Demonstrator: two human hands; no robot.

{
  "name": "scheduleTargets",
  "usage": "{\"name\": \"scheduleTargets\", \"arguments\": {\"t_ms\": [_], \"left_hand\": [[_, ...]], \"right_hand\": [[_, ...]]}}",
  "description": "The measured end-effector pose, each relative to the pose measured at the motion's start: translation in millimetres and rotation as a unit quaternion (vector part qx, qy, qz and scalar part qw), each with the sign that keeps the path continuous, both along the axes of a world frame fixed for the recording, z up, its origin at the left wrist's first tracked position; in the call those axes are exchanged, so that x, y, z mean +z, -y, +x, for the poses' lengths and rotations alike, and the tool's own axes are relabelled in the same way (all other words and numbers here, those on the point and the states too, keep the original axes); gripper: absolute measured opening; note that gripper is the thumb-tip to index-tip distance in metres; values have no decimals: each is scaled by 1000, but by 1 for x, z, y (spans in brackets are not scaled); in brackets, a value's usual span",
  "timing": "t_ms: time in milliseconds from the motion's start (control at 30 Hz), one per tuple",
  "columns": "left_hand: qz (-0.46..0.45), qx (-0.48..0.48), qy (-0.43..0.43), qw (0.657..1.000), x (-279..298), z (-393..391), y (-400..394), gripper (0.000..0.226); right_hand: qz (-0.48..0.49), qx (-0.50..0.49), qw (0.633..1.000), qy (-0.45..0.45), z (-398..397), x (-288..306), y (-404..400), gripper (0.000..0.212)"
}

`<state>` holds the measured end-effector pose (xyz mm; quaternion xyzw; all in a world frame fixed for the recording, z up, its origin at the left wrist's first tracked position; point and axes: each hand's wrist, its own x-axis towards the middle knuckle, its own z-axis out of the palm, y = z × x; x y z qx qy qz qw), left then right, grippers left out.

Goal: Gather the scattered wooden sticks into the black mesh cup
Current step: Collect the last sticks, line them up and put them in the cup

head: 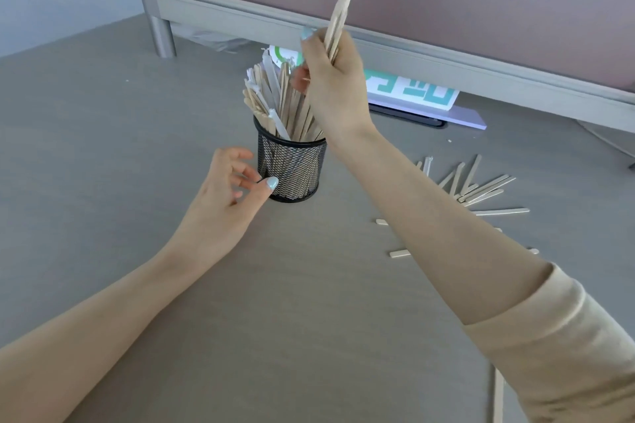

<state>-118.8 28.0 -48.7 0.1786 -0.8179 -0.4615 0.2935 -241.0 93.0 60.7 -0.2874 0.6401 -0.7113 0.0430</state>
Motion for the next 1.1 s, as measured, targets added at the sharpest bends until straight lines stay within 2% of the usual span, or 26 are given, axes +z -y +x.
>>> {"name": "scheduleTargets", "arguments": {"t_ms": [133, 233, 367, 467, 533, 600, 700, 800, 900, 1000, 1100], "left_hand": [[-2, -5, 9, 1000, 1, 0, 0, 31], [0, -11, 9, 1000, 2, 1, 0, 32], [7, -18, 8, 1000, 4, 1, -2, 35], [7, -24, 7, 1000, 3, 1, -2, 36], [9, -27, 6, 1000, 3, 1, -2, 36], [12, -28, 6, 1000, 3, 0, -1, 36], [10, -22, 13, 1000, 2, 1, -1, 34], [-15, -14, 13, 1000, 2, 2, -1, 26], [-89, -19, 7, 996, 4, 4, -6, 10], [-160, -61, -5, 985, 7, 8, -18, 8], [-201, -133, 3, 971, 8, 8, -31, 11]], "right_hand": [[-26, 5, 999, -40, -3, 4, -9, 13], [-28, -21, 991, -131, -11, 4, -17, 25], [91, -78, 952, -283, -21, -3, -28, 34], [183, -74, 932, -305, -23, -12, -34, 38], [254, -63, 906, -333, -24, -19, -35, 42], [294, -24, 903, -312, -26, -24, -38, 47], [291, 30, 928, -229, -26, -20, -47, 47], [235, 39, 951, -199, -21, -21, -64, 44], [192, 33, 971, -139, -12, -35, -91, 41], [244, 49, 952, -177, -3, -63, -123, 39], [323, 89, 908, -253, 2, -82, -155, 38]]}}
